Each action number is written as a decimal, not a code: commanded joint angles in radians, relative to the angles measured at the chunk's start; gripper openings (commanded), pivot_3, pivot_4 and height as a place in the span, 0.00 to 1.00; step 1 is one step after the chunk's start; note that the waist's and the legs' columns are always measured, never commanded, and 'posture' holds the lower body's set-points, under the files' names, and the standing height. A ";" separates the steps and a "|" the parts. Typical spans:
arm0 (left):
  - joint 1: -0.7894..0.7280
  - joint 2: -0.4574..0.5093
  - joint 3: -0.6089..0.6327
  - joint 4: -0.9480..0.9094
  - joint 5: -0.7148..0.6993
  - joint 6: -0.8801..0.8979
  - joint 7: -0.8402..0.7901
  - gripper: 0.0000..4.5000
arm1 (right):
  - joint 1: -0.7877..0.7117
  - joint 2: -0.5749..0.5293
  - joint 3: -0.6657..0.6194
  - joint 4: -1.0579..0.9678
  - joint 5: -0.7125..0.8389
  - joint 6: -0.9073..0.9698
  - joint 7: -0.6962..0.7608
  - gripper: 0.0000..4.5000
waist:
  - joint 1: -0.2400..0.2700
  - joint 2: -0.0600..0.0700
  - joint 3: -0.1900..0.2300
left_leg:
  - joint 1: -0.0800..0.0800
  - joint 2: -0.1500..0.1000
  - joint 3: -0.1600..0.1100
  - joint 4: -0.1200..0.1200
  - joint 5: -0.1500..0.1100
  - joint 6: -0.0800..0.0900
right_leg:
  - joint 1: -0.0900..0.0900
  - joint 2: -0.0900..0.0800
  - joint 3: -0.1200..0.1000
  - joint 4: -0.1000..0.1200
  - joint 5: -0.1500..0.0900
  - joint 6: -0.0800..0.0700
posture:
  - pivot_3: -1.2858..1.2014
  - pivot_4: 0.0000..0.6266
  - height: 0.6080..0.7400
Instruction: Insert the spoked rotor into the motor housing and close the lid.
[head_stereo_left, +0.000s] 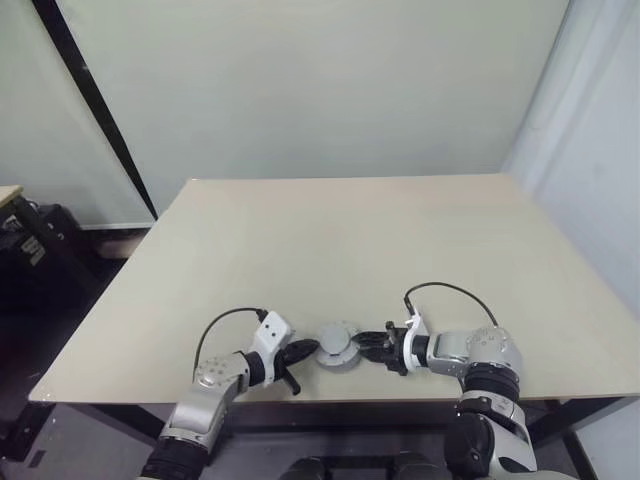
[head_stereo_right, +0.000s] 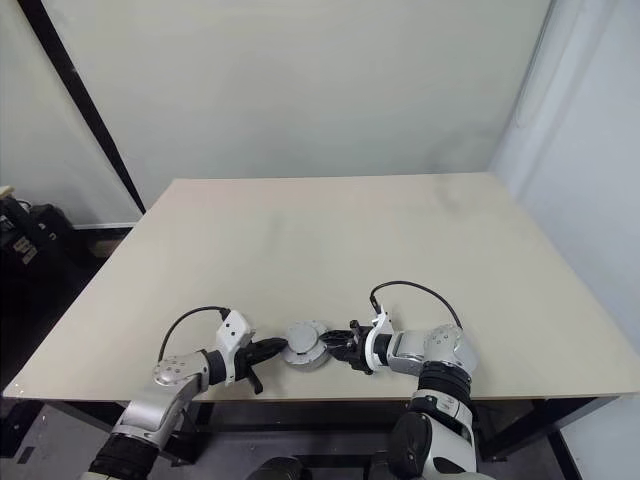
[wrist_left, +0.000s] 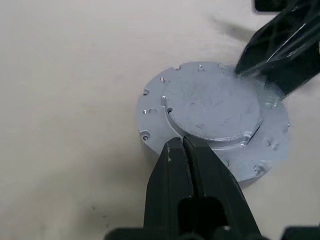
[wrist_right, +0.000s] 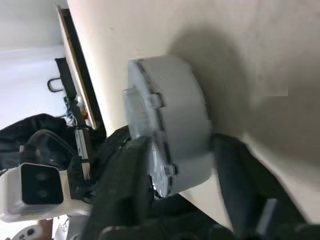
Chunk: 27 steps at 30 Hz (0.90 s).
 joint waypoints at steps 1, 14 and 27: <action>-0.007 -0.004 -0.029 -0.003 0.010 0.005 -0.012 0.00 | -0.004 0.067 0.012 -0.013 0.037 0.002 -0.009 0.28 | 0.000 0.001 -0.001 | 0.001 0.000 0.000 0.000 0.000 0.000 | 0.001 0.000 0.000 0.000 0.000 0.000 | 0.52 0.00 1.00; -0.008 -0.009 -0.017 -0.007 0.001 0.014 -0.006 0.00 | 0.032 0.065 0.059 -0.040 0.060 0.009 -0.007 0.28 | 0.000 0.001 -0.001 | 0.001 0.001 0.000 -0.001 0.000 0.000 | 0.000 0.000 0.000 0.000 0.000 0.000 | 0.52 0.00 1.00; -0.028 0.015 0.127 -0.076 -0.098 0.169 0.028 0.66 | 0.052 0.067 0.073 -0.057 0.081 -0.004 -0.013 0.27 | -0.002 0.001 -0.001 | 0.000 0.001 -0.001 -0.002 0.000 0.000 | -0.001 0.000 0.000 -0.001 0.000 0.000 | 0.52 0.00 1.00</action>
